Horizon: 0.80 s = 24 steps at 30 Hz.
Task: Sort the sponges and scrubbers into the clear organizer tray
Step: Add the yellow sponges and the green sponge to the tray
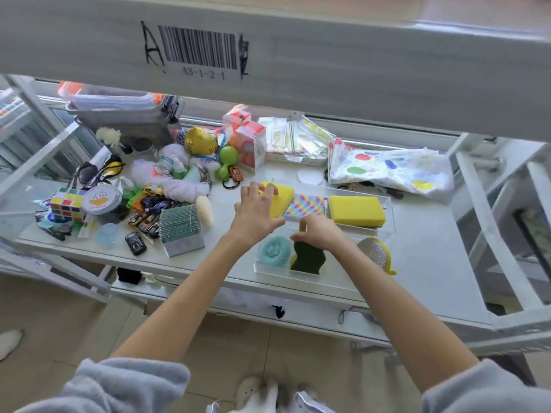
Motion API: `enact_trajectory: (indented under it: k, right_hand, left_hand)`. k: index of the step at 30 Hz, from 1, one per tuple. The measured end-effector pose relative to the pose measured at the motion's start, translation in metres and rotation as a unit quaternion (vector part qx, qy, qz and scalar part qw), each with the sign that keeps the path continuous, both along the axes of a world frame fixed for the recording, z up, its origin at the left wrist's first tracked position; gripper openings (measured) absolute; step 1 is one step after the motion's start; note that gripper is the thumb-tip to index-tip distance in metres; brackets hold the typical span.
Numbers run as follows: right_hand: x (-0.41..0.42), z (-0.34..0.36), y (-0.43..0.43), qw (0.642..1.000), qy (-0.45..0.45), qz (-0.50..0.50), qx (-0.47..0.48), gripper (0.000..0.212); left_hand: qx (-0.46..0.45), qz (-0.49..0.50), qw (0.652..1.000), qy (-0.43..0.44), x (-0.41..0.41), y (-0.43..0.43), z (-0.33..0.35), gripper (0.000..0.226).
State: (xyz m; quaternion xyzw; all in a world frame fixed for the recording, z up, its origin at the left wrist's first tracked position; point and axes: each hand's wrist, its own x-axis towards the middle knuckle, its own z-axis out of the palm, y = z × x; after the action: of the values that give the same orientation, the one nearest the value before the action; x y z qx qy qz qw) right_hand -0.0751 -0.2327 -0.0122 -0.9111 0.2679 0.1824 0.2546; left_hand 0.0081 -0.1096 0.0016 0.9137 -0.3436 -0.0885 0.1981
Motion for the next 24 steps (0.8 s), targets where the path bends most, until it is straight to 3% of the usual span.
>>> enact_trajectory:
  k: [6, 12, 24]
  right_hand:
    - [-0.003, -0.008, -0.001, 0.997, -0.041, -0.026, -0.061, 0.041]
    - [-0.016, 0.005, -0.004, 0.979, -0.106, -0.011, -0.174, 0.04]
    - [-0.03, 0.027, -0.033, 0.971, -0.142, -0.066, -0.182, 0.024]
  left_hand:
    - [-0.022, -0.075, 0.997, 0.005, 0.008, -0.012, 0.003, 0.06]
    - [0.031, -0.196, 0.98, -0.001, 0.03, -0.053, 0.006, 0.065]
    - [0.065, -0.296, 0.946, 0.116, 0.048, -0.075, -0.019, 0.046]
